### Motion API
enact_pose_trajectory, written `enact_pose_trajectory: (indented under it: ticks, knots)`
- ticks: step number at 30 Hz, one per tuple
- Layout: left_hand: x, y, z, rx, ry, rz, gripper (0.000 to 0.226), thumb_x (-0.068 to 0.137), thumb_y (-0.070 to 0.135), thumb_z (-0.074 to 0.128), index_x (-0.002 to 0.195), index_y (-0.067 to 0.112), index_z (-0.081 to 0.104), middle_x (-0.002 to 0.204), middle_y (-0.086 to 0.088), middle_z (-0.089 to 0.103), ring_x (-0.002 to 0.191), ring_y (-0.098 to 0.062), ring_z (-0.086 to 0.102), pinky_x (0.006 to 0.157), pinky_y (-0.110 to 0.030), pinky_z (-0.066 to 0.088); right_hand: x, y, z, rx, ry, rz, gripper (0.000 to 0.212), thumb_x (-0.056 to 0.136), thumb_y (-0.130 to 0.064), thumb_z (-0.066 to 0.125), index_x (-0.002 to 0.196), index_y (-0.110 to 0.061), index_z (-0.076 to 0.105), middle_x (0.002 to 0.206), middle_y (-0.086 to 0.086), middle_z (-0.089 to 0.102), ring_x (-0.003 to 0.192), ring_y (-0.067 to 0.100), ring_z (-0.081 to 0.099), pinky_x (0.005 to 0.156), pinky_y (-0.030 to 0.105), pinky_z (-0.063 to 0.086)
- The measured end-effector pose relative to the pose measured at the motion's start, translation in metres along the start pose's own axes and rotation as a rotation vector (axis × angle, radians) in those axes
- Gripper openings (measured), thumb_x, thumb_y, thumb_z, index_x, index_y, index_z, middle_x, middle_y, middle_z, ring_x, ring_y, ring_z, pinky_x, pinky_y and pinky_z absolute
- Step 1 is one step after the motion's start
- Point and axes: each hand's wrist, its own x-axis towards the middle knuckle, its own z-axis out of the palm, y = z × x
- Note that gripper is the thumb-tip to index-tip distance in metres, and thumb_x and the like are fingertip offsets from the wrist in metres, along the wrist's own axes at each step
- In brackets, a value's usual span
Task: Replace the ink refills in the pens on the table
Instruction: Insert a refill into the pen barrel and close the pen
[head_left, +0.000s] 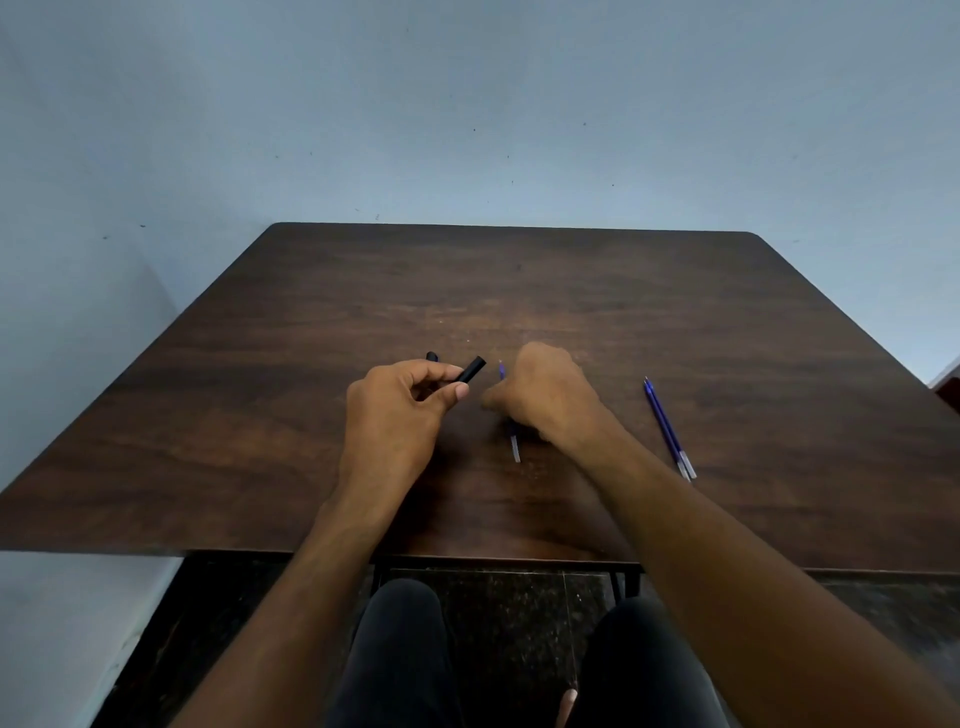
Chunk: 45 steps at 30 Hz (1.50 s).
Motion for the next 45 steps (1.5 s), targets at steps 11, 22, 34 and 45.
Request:
enact_pose_trajectory:
  ticks: [11, 22, 34, 45]
  knots:
    - [-0.003, 0.003, 0.009, -0.033, -0.058, 0.031, 0.023, 0.08, 0.021, 0.08, 0.1, 0.029, 0.077, 0.079, 0.032, 0.062, 0.085, 0.021, 0.059, 0.072, 0.005, 0.04, -0.017, 0.059, -0.038, 1.252, 0.133, -0.251, 0.029, 0.091, -0.002, 0.058, 0.064, -0.008, 0.054, 0.058, 0.015, 0.065, 0.038, 0.018, 0.051, 0.037, 0.027, 0.045]
    - [-0.004, 0.009, 0.014, -0.021, -0.079, 0.05, 0.022, 0.08, 0.019, 0.08, 0.1, 0.028, 0.078, 0.079, 0.03, 0.064, 0.081, 0.009, 0.064, 0.07, 0.002, 0.041, -0.019, 0.061, -0.036, 1.214, 0.174, -0.271, 0.022, 0.092, 0.002, 0.056, 0.071, -0.004, 0.057, 0.066, 0.016, 0.071, 0.045, 0.02, 0.055, 0.04, 0.029, 0.049]
    - [-0.003, 0.01, 0.015, -0.011, -0.084, 0.072, 0.023, 0.079, 0.018, 0.08, 0.099, 0.029, 0.078, 0.078, 0.03, 0.066, 0.08, 0.013, 0.062, 0.067, 0.003, 0.04, -0.01, 0.062, -0.033, 1.197, 0.159, -0.279, 0.017, 0.092, -0.001, 0.058, 0.076, -0.003, 0.06, 0.069, 0.017, 0.073, 0.047, 0.019, 0.059, 0.042, 0.03, 0.051]
    - [0.0, 0.013, 0.019, 0.001, -0.103, 0.09, 0.022, 0.082, 0.018, 0.078, 0.102, 0.024, 0.078, 0.085, 0.023, 0.069, 0.082, 0.023, 0.058, 0.071, 0.004, 0.039, -0.012, 0.061, -0.001, 1.088, 0.041, -0.266, 0.013, 0.086, -0.012, 0.072, 0.074, -0.009, 0.069, 0.064, 0.005, 0.069, 0.047, 0.014, 0.05, 0.04, 0.025, 0.038]
